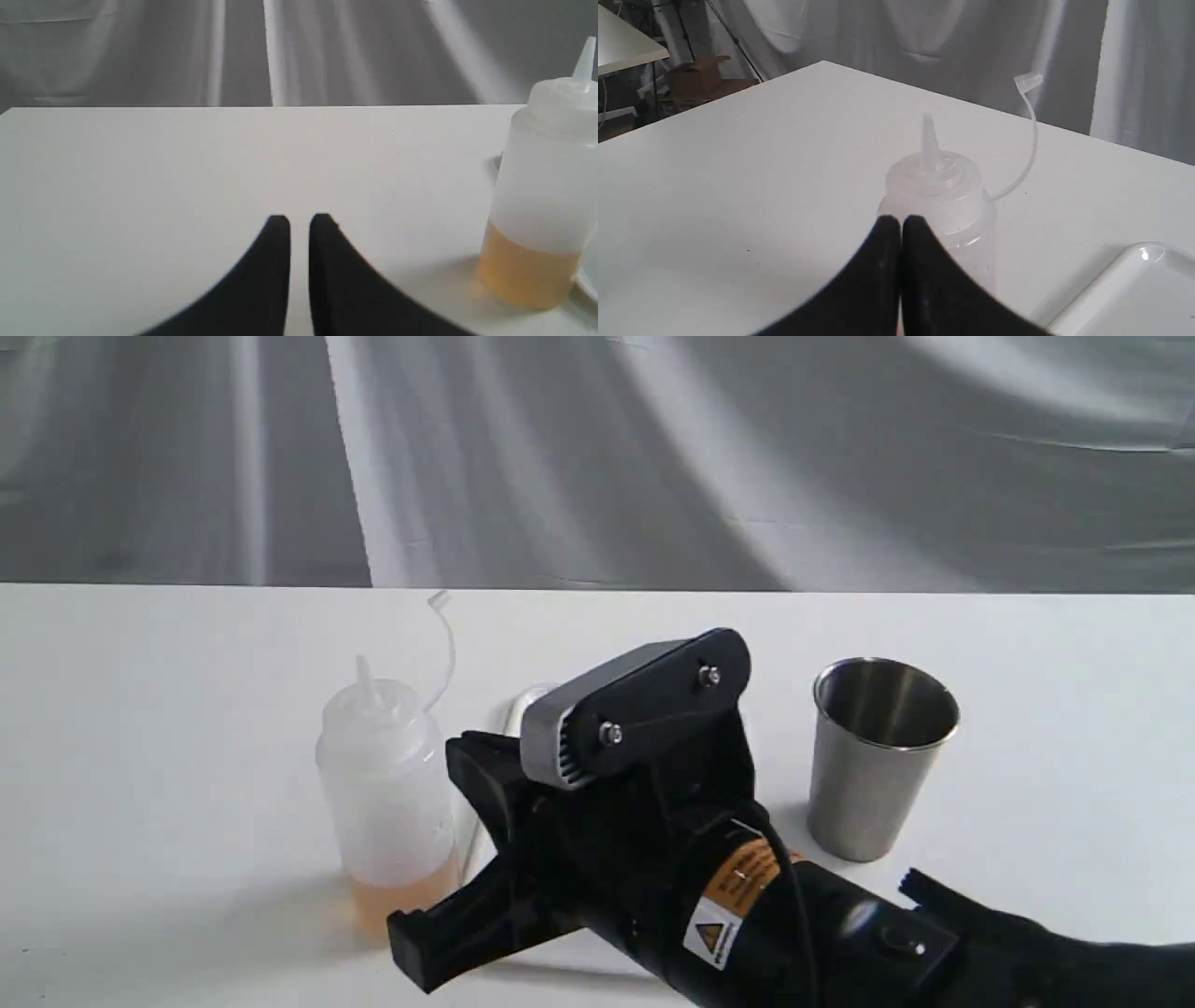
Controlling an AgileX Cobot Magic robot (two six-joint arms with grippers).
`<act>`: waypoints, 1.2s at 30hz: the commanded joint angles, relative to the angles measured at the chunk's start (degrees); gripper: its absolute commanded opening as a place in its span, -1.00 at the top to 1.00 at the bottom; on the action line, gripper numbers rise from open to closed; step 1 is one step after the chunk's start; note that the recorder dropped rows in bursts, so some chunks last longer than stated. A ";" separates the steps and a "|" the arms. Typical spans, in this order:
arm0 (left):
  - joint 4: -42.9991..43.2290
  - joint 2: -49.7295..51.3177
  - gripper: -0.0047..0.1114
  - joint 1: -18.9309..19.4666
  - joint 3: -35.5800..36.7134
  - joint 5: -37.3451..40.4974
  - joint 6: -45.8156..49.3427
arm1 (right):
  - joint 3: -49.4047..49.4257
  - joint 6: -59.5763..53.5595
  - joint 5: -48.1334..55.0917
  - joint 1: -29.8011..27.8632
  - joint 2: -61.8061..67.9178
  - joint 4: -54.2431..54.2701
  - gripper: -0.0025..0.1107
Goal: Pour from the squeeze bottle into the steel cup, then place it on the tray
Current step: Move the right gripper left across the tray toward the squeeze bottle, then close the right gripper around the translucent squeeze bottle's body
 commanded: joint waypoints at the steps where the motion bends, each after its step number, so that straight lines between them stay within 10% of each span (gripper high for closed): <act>1: 0.02 -0.15 0.78 -0.30 0.25 -0.41 -0.28 | 0.09 -3.33 -0.81 0.05 0.59 -0.13 0.96; 20: 0.02 -0.15 0.78 -0.30 0.25 -0.41 -0.16 | 0.09 -5.27 -13.06 0.05 17.19 1.68 0.91; 25: 0.02 -0.15 0.78 -0.30 0.25 -0.41 -0.28 | 0.09 -5.27 -13.16 0.05 17.19 1.29 0.34; 30: 0.02 -0.15 0.78 -0.30 0.25 -0.41 -0.28 | 0.09 -5.27 -14.09 0.05 17.19 1.29 -0.86; 36: 0.02 -0.15 0.78 -0.30 0.25 -0.41 -0.28 | 0.09 -5.25 -15.14 0.05 17.19 1.29 -0.90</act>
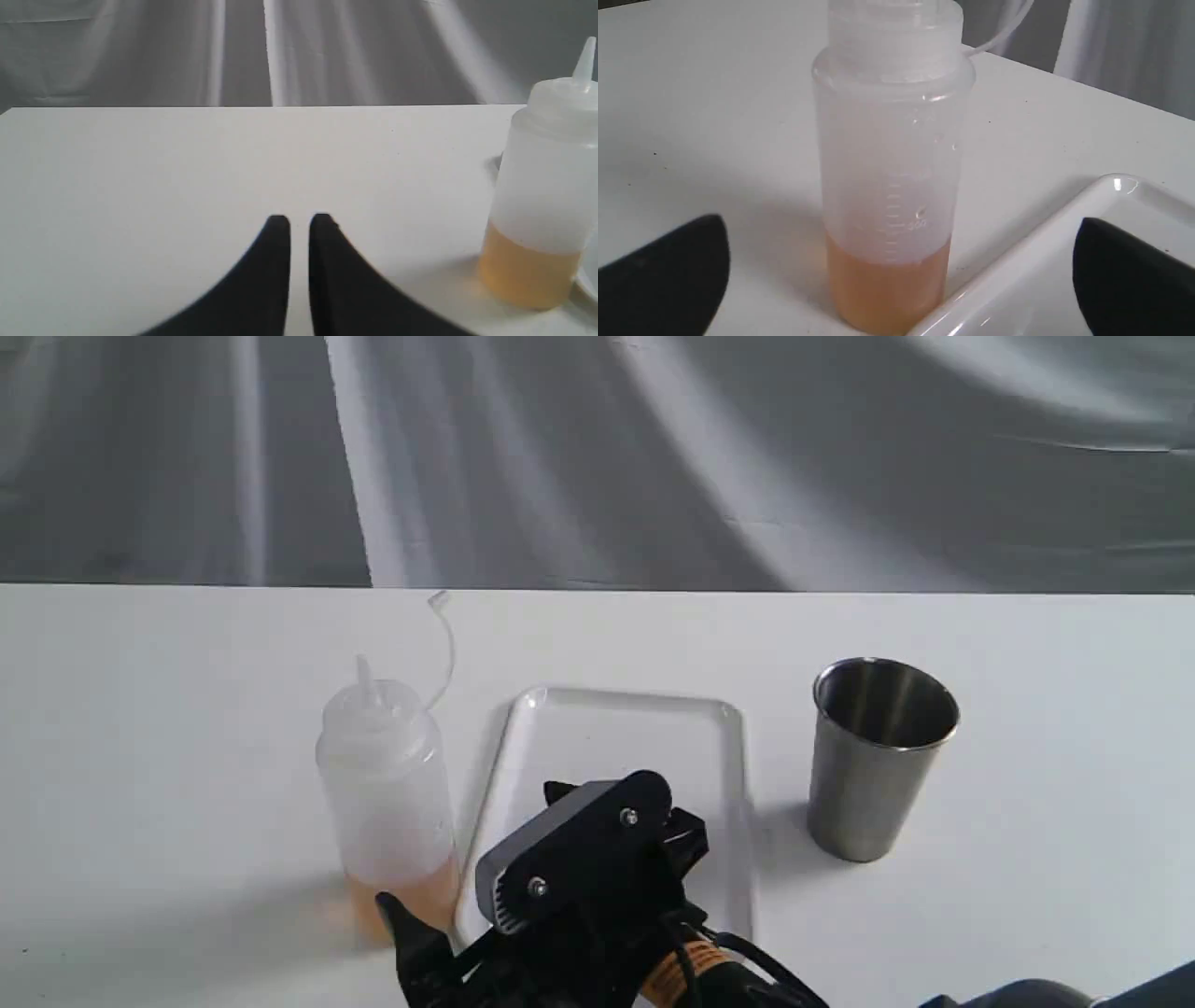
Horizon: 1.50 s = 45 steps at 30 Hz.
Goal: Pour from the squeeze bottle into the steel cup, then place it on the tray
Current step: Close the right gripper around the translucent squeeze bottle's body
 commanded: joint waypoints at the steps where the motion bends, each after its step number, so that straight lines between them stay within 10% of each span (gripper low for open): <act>1: 0.02 -0.15 0.78 -0.30 0.25 -0.41 -0.02 | 0.09 -0.16 -1.79 0.05 -0.22 -0.36 -0.90; 45: 0.02 -0.15 0.78 -0.30 0.25 -0.41 -0.26 | -14.76 -2.37 -1.38 -1.54 10.70 -4.42 -0.90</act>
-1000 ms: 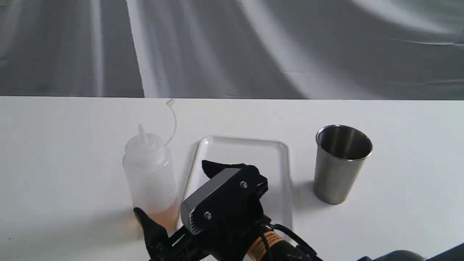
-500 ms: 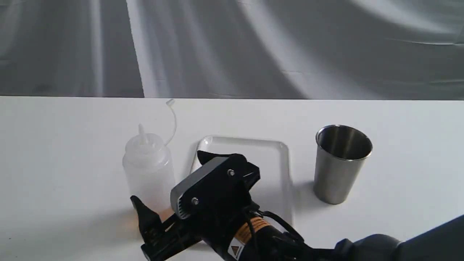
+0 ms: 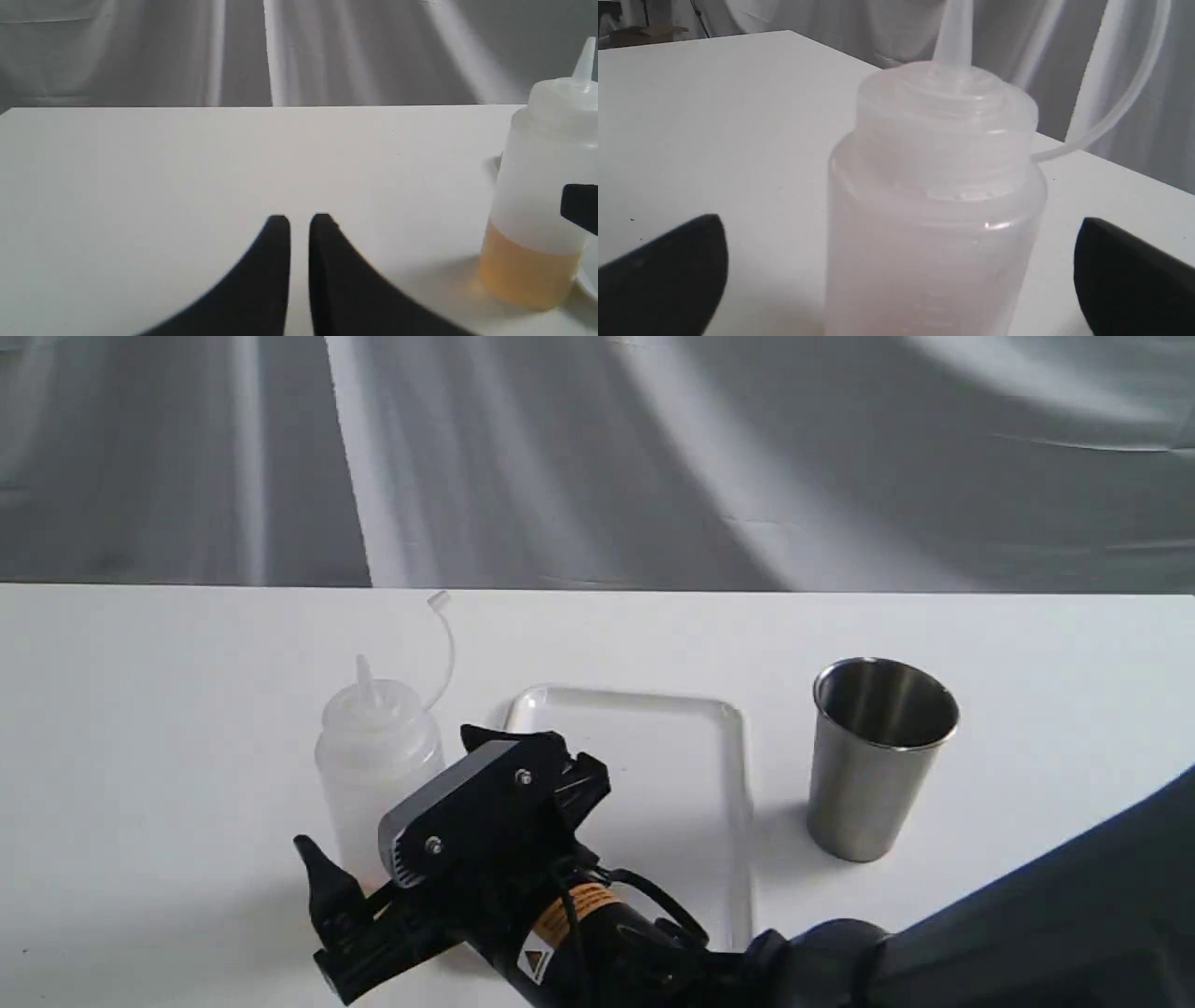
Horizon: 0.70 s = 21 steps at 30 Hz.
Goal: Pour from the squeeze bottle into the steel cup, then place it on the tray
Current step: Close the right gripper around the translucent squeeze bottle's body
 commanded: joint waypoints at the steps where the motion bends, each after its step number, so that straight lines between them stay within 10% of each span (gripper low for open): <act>1: 0.02 -0.15 0.78 -0.30 0.25 -0.41 -0.26 | -1.25 -0.55 1.58 -0.30 0.28 -0.42 -0.90; 21: 0.02 -0.15 0.78 -0.30 0.25 -0.41 -0.25 | -8.61 -2.99 5.53 -3.14 6.34 -0.66 -0.90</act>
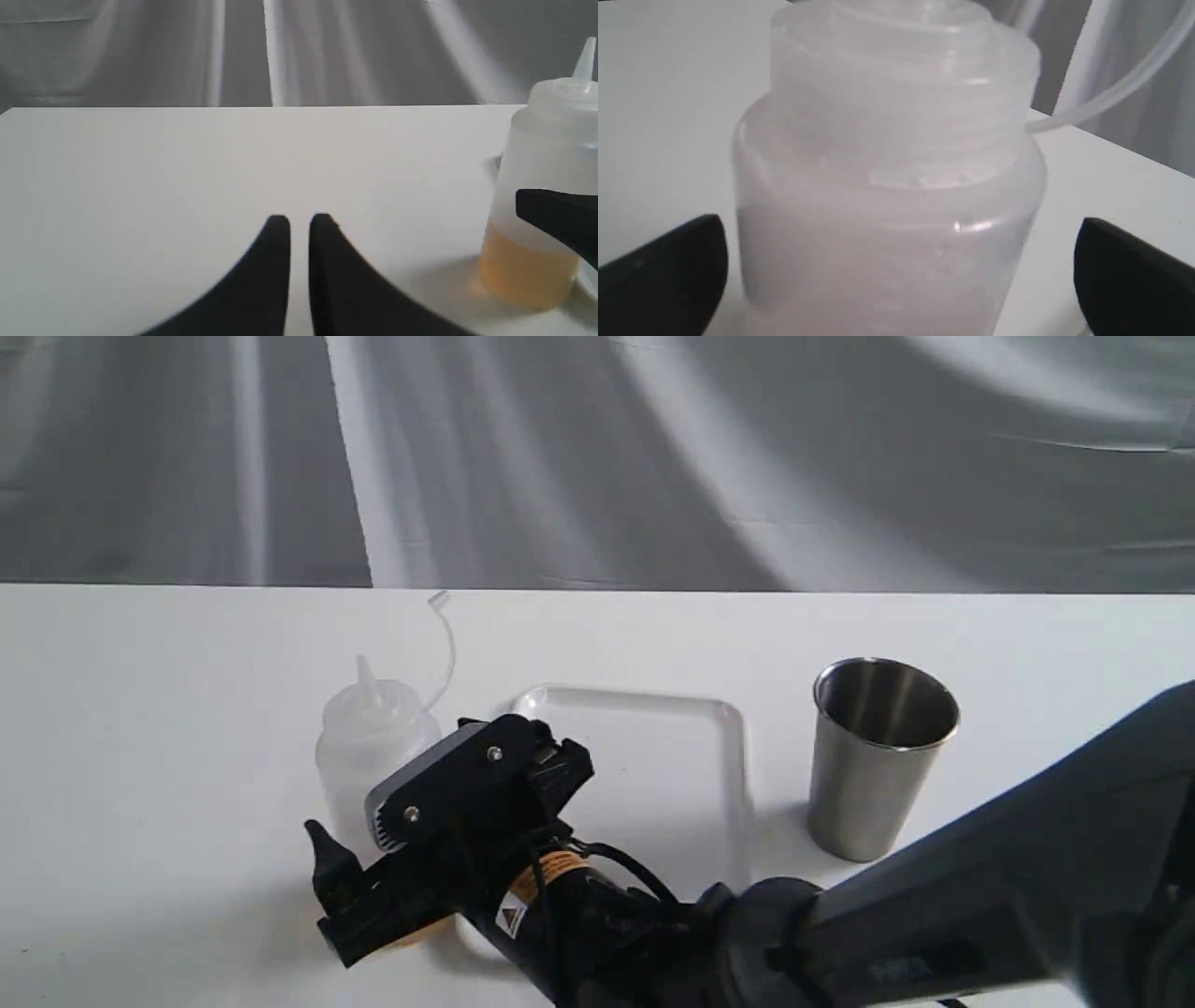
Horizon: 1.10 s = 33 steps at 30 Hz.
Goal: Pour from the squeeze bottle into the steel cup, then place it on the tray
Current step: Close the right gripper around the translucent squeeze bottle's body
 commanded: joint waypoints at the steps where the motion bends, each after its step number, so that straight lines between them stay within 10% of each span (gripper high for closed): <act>1: 0.02 -0.15 0.78 -0.30 0.25 -0.41 -0.25 | -1.48 -0.43 0.24 -0.59 1.21 -0.66 -0.90; 33: 0.02 -0.15 0.78 -0.30 0.25 -0.41 -0.04 | -5.86 0.45 -1.57 -1.66 7.75 -5.42 -0.85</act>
